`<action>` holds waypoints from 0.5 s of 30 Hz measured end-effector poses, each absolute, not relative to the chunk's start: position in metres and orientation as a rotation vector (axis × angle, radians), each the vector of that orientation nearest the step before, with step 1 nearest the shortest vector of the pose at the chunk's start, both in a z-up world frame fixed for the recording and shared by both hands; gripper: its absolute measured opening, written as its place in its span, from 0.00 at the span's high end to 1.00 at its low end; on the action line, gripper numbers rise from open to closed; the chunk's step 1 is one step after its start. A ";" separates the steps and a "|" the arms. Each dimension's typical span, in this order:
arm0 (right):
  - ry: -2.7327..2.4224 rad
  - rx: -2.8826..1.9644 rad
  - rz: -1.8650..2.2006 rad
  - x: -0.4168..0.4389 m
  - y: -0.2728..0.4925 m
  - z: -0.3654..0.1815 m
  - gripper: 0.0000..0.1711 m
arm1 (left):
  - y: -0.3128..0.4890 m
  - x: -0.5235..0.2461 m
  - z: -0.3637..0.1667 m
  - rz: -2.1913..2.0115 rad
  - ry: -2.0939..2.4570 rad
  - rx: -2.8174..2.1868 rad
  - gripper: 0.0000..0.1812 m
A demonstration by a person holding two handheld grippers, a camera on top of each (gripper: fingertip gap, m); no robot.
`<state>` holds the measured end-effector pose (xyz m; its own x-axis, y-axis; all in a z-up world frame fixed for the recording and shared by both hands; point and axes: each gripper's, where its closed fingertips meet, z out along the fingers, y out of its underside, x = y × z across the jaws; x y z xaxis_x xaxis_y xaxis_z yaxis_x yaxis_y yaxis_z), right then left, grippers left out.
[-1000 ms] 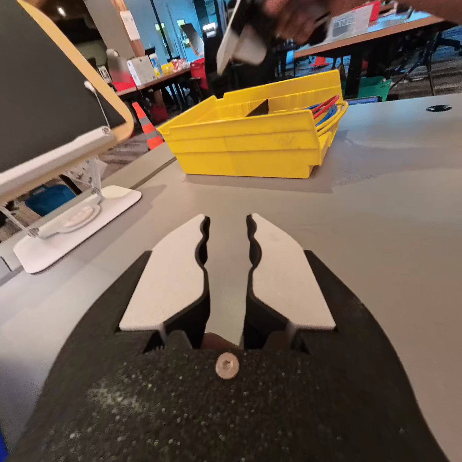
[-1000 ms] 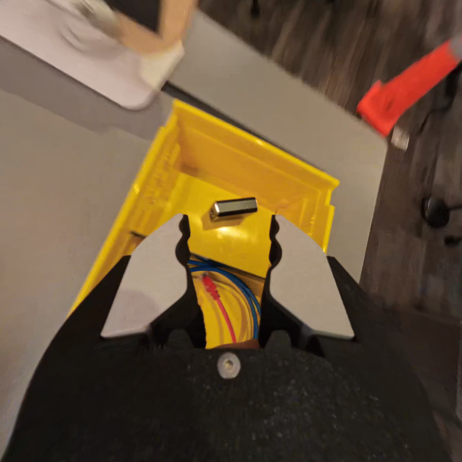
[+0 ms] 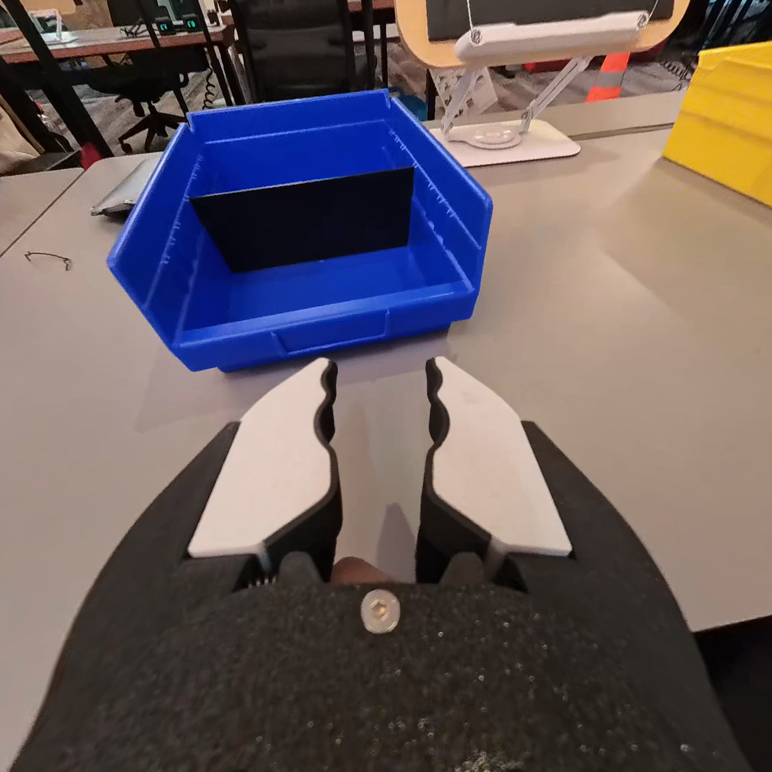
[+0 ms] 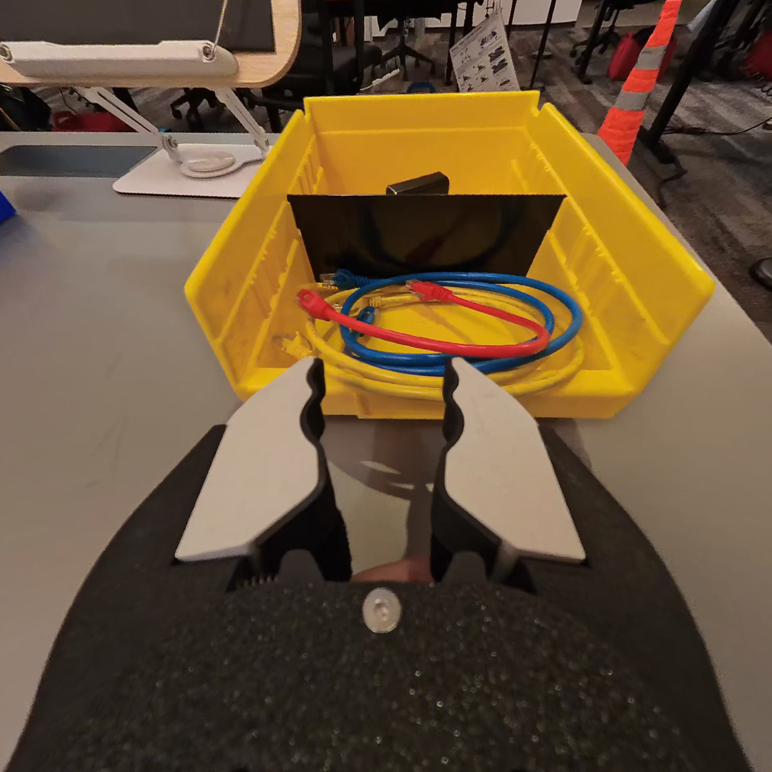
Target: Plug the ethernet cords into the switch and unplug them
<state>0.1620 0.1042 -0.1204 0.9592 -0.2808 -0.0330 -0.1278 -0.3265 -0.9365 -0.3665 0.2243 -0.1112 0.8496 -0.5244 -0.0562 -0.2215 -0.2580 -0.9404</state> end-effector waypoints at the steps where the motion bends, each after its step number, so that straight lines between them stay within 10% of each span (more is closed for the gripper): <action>1: 0.299 -1.907 -0.157 0.161 0.105 -0.120 0.68 | 0.223 -0.368 -0.113 -0.310 0.565 -1.850 0.77; 15: 0.074 -1.862 -0.009 0.098 0.134 -0.109 0.62 | 0.219 -0.374 -0.116 -0.314 0.557 -1.863 0.77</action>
<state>0.0981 0.1337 -0.1090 0.9980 -0.0557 -0.0313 -0.0460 -0.2869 -0.9569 -0.3744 0.2187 -0.1162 0.8540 -0.5178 -0.0514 -0.2243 -0.2772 -0.9343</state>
